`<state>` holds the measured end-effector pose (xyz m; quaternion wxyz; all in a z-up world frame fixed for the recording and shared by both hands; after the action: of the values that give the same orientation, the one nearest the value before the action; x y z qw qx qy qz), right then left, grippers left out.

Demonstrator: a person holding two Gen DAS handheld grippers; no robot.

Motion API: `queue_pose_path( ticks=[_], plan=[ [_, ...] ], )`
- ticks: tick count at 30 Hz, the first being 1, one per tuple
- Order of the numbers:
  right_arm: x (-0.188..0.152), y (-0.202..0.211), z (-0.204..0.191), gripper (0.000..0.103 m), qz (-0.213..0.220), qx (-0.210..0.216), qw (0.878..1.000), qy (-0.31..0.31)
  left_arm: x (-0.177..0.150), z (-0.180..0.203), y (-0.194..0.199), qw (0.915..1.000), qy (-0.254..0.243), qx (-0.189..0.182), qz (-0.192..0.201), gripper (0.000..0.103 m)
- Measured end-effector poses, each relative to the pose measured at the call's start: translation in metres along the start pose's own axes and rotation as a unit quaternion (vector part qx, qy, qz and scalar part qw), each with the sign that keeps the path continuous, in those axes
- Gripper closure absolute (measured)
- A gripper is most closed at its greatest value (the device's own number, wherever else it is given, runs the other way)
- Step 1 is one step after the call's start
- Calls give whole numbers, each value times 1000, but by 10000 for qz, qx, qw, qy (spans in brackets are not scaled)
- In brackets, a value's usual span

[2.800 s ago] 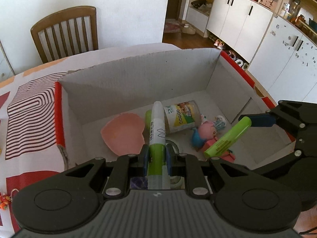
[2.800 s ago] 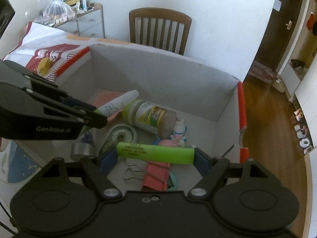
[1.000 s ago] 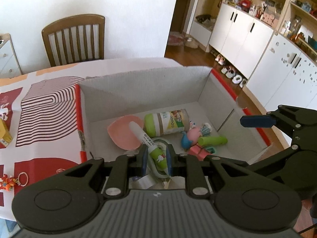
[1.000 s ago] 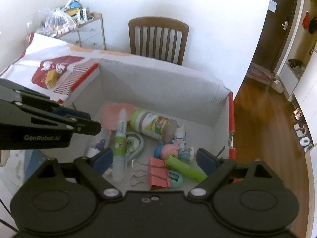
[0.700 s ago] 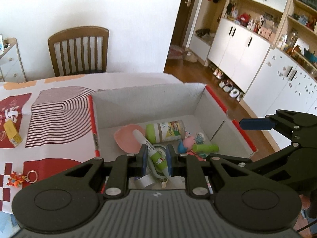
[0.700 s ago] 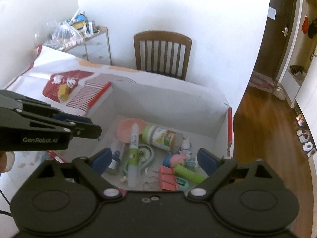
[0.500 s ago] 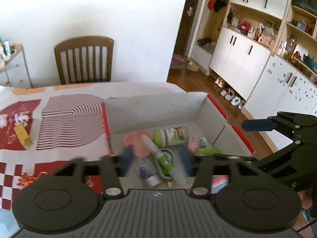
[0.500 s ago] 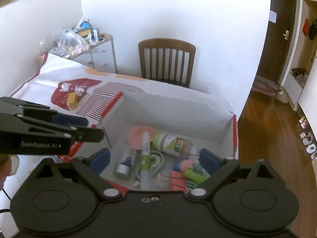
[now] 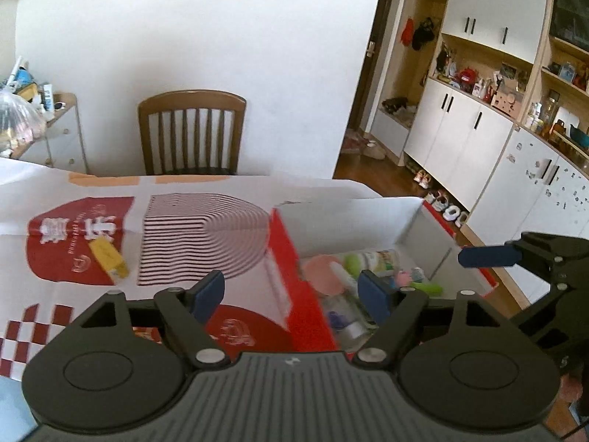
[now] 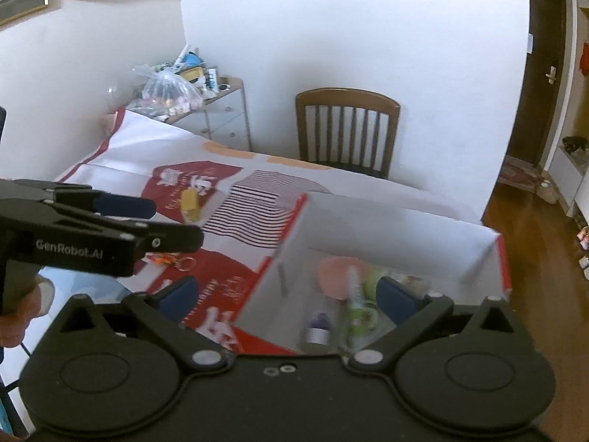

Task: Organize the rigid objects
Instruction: 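Lift both tools out of the box and move toward the yellow box, then grasp the yellow box with the left tool while the right tool grasps the orange toy keychain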

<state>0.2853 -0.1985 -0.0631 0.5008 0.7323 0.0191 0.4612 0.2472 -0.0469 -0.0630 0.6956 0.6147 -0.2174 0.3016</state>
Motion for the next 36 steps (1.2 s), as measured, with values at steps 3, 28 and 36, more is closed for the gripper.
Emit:
queue_pose_path(
  ticks=[3, 28, 36],
  plan=[
    [4, -8, -22, 0, -2, 12, 10000, -13, -2, -23, 6, 10000, 5, 57, 13, 20],
    [37, -97, -148, 0, -238, 73, 9994, 228, 4, -168, -7, 9990, -217, 384, 115, 0],
    [41, -136, -168, 0, -400, 103, 9985, 346, 12, -207, -39, 9974, -75, 685, 216, 0]
  ],
)
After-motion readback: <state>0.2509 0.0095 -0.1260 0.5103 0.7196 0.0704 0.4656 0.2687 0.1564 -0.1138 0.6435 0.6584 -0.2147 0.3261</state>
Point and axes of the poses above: each gripper's, at about its wrist camera, not at the fingertips, and y roughly against the way its jaws point, z to its right, x to its top, the point moved 5 cm from there along -y, roughly the way its jaws point, and after that the axes turned 9 degrees about -z, right-handed, at the moved point
